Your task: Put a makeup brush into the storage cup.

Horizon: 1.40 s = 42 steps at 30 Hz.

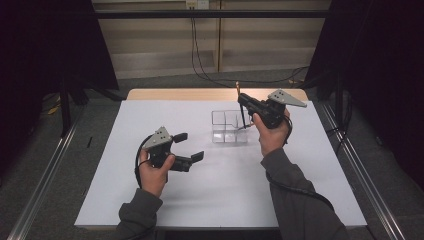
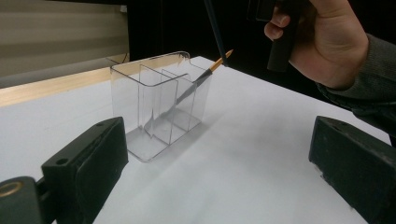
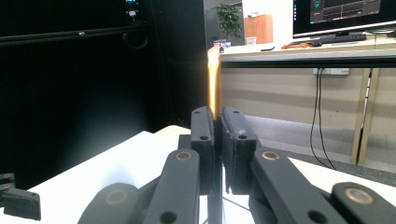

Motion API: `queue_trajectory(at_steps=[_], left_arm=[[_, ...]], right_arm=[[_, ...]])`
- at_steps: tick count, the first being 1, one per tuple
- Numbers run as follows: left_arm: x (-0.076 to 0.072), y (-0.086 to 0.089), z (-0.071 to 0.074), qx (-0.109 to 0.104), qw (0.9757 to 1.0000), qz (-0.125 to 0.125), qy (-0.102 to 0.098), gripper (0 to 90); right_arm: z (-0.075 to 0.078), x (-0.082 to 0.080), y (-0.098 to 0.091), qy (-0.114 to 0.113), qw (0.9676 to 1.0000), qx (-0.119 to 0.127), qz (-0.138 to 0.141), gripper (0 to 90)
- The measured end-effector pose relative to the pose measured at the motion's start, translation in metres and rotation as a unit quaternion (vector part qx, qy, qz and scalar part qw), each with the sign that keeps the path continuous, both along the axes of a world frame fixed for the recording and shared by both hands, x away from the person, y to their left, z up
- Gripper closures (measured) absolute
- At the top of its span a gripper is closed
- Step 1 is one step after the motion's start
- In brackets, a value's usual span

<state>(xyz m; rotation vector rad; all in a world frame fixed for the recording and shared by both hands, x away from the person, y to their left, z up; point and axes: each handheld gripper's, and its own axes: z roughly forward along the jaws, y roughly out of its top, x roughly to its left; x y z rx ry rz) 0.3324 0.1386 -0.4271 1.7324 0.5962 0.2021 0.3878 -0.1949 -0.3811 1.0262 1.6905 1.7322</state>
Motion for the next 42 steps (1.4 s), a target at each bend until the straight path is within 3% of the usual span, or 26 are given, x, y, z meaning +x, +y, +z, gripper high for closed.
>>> queue_trajectory(at_steps=[17,37,39,42], left_arm=[[0.001,0.000,-0.001,-0.006,1.0000,-0.005,0.000,4.4],[0.001,-0.001,-0.002,-0.001,1.0000,-0.006,0.000,4.9],[0.001,0.000,-0.002,0.007,1.0000,-0.003,-0.002,4.9],[0.001,0.000,-0.002,0.001,1.0000,-0.004,-0.003,4.9]], right_arm=[[-0.005,0.009,-0.001,-0.001,0.9999,-0.002,-0.015,84.7],[-0.013,0.020,-0.003,0.008,0.9997,-0.008,-0.022,84.7],[-0.013,0.021,-0.003,0.008,0.9997,-0.008,-0.021,84.7],[-0.013,0.022,-0.004,0.007,0.9997,-0.011,-0.022,84.7]])
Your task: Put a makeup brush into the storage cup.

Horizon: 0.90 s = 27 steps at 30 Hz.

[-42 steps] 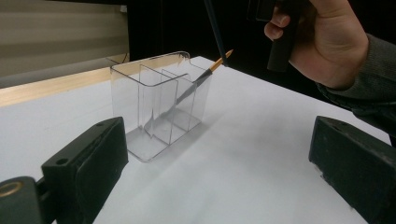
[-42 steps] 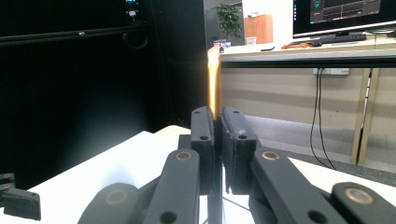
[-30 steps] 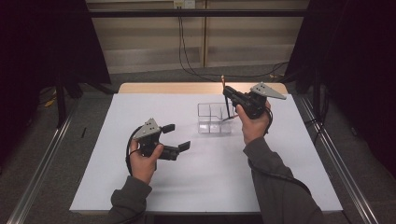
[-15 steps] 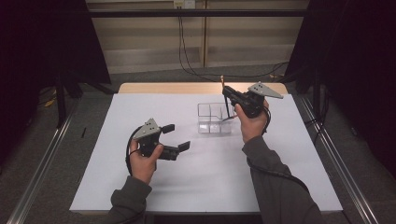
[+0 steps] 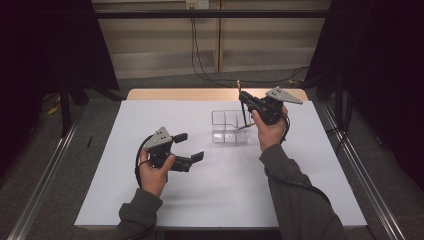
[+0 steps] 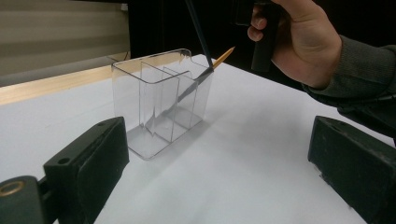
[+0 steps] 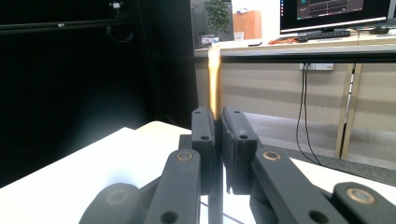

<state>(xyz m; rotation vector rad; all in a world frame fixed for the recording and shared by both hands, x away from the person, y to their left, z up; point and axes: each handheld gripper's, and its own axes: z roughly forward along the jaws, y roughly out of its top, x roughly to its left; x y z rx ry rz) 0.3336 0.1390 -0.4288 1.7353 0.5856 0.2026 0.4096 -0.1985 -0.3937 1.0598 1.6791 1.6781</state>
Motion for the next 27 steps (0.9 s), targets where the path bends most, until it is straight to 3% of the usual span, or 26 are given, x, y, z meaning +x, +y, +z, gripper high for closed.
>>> queue_trajectory(at_steps=[27], left_arm=[[-0.0001,0.0015,0.0004,0.001,1.0000,0.005,0.002,4.9]], right_arm=[[-0.0041,0.0052,-0.0011,0.000,0.9999,-0.009,-0.006,84.7]])
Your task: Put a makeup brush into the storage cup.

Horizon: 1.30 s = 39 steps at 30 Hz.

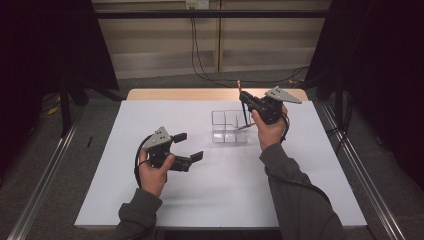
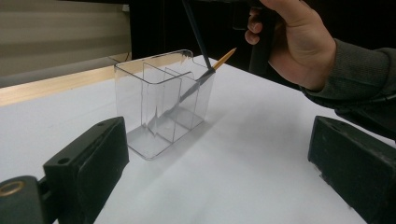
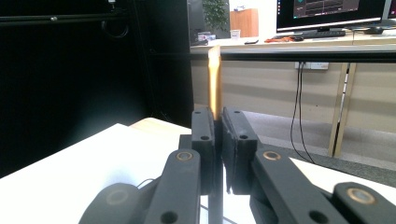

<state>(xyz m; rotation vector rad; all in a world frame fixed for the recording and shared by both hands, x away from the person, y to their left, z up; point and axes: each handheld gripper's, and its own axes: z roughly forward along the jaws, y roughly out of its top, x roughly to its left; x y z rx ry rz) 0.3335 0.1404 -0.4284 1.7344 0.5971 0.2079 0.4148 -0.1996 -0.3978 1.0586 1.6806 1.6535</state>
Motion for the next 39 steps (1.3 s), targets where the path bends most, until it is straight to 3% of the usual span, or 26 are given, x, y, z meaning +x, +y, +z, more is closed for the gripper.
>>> queue_trajectory(at_steps=[26,36,39], left_arm=[[0.0003,0.0003,0.0002,-0.006,1.0000,-0.005,-0.002,4.9],[-0.0013,-0.0009,0.0015,0.001,1.0000,0.001,-0.004,4.9],[-0.0006,-0.0008,0.0013,0.002,1.0000,-0.008,-0.003,4.9]], right_arm=[[-0.0042,-0.0008,0.0024,0.005,0.9999,-0.011,0.003,84.6],[-0.0065,-0.0066,-0.0014,0.009,0.9998,-0.018,0.005,84.7],[-0.0076,-0.0083,-0.0026,0.012,0.9997,-0.018,0.005,84.7]])
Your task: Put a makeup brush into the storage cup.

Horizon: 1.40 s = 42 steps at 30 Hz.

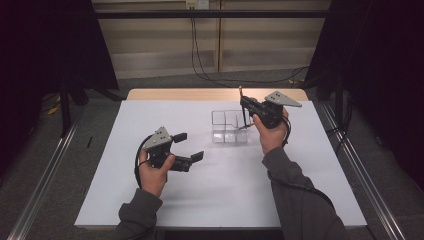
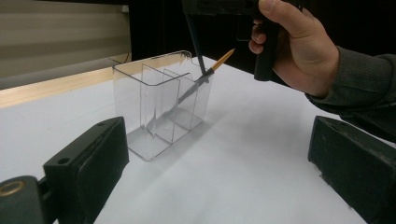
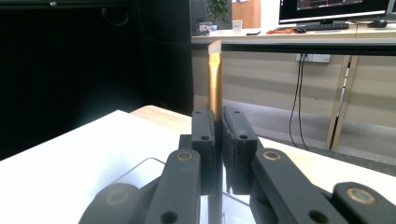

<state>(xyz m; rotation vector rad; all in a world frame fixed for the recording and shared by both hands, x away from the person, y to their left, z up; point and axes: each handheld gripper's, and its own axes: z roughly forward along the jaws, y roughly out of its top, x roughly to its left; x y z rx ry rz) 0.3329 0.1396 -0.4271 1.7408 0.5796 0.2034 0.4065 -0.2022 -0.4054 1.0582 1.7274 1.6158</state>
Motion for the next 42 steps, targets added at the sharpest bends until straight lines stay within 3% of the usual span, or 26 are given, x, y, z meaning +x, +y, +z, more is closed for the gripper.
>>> queue_trajectory(at_steps=[5,8,34,42], left_arm=[[-0.001,-0.001,0.000,0.004,1.0000,0.004,-0.003,4.9],[-0.001,-0.002,0.000,-0.009,1.0000,0.000,-0.002,4.9],[-0.001,-0.003,-0.001,0.001,1.0000,0.008,0.000,4.9],[-0.001,-0.003,-0.002,0.002,1.0000,0.007,0.000,4.9]], right_arm=[[-0.003,-0.002,-0.002,0.003,1.0000,-0.005,0.000,84.7],[-0.005,-0.004,-0.002,0.007,0.9999,-0.008,0.002,84.7],[-0.014,-0.009,-0.004,0.027,0.9991,-0.031,0.010,84.6],[-0.015,-0.010,-0.006,0.035,0.9990,-0.028,0.008,84.5]])
